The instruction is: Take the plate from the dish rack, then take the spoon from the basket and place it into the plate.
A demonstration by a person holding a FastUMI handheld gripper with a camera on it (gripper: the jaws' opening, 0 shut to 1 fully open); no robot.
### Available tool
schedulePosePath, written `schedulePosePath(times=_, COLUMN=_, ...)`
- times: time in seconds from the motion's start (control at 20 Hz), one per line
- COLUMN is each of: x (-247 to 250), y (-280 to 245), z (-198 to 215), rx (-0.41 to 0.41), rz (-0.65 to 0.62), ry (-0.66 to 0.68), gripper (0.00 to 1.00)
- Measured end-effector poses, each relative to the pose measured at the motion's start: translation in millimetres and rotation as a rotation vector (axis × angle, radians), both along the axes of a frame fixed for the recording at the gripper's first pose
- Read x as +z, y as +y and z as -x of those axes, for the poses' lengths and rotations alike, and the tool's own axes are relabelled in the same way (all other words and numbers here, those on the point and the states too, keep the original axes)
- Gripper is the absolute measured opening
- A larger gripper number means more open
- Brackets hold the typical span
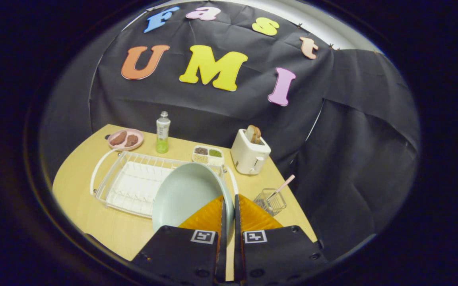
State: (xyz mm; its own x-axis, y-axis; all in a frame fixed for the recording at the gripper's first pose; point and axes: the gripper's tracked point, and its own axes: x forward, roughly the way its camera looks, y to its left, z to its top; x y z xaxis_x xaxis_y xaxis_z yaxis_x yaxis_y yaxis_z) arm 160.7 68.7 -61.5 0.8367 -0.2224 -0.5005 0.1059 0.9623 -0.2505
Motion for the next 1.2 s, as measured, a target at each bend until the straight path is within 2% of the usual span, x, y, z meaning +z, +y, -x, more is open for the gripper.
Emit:
schedulePosePath(times=0.1, x=-35.6, y=-1.1, z=16.1, rx=0.046, rz=-0.078, ry=0.047, gripper=0.13)
schedulePosePath(times=0.25, x=-92.2, y=-12.0, z=35.4, rx=0.060, rz=-0.172, ry=0.128, gripper=0.13)
schedulePosePath(times=0.55, x=-153.2, y=-48.3, z=36.5, rx=0.046, rz=-0.171, ry=0.165, gripper=0.13)
schedulePosePath(times=0.75, x=-179.2, y=-75.2, z=37.9, rx=0.021, rz=-0.146, ry=0.174, gripper=0.13)
schedulePosePath(times=1.0, x=-161.1, y=-83.3, z=33.0, rx=0.054, rz=-0.228, ry=0.088, gripper=0.14)
schedulePosePath(times=1.1, x=-150.1, y=-86.8, z=29.4, rx=0.079, rz=-0.259, ry=0.037, gripper=0.21)
schedulePosePath(times=1.2, x=-139.2, y=-93.6, z=22.8, rx=0.101, rz=-0.279, ry=-0.014, gripper=0.54)
